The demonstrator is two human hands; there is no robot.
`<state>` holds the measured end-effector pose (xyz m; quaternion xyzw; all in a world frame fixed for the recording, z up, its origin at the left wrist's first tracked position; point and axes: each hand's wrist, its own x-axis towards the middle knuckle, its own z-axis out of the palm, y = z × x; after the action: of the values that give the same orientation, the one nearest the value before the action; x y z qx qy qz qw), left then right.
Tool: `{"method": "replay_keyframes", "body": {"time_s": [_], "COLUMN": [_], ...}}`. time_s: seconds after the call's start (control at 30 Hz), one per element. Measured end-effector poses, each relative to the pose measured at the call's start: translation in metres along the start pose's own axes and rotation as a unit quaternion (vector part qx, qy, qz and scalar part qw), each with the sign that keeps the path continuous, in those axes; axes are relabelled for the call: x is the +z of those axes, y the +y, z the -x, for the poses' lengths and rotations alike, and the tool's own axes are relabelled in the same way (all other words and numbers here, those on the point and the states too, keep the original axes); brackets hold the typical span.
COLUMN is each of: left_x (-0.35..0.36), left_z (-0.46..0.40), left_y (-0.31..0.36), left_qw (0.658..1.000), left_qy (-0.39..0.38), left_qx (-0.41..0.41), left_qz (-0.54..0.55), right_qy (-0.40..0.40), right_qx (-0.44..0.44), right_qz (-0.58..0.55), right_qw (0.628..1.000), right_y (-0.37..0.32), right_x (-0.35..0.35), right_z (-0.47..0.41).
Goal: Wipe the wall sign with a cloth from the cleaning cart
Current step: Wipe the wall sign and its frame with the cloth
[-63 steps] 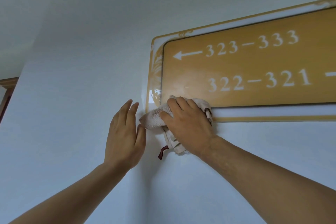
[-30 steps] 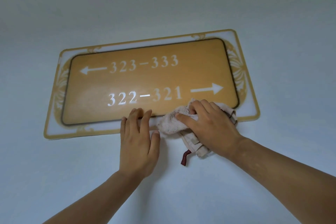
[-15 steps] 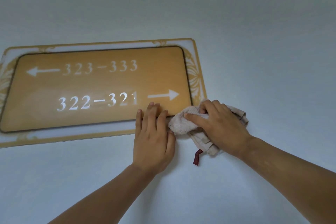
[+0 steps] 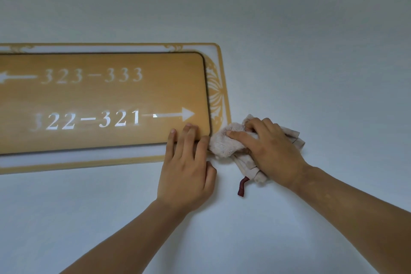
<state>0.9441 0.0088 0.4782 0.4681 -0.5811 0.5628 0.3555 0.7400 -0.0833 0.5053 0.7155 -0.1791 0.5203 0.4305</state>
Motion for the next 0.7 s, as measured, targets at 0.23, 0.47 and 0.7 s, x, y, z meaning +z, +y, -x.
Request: {"method": "replay_keyframes", "body": {"time_s": [0.23, 0.47, 0.7], "left_x": [0.000, 0.000, 0.004], "left_z": [0.002, -0.001, 0.004], "left_y": [0.003, 0.006, 0.003], "left_qw": [1.000, 0.999, 0.993], "left_qy": [0.018, 0.050, 0.101], "left_qx": [0.006, -0.004, -0.032], "left_qz": [0.004, 0.018, 0.044], "right_qy": [0.031, 0.017, 0.080], "right_qx": [-0.007, 0.000, 0.085], "right_qz": [-0.007, -0.026, -0.059], "right_qw": [0.999, 1.000, 0.991], "right_y": [0.001, 0.000, -0.011], "right_x": [0.002, -0.009, -0.013], "right_z": [0.000, -0.001, -0.029]}}
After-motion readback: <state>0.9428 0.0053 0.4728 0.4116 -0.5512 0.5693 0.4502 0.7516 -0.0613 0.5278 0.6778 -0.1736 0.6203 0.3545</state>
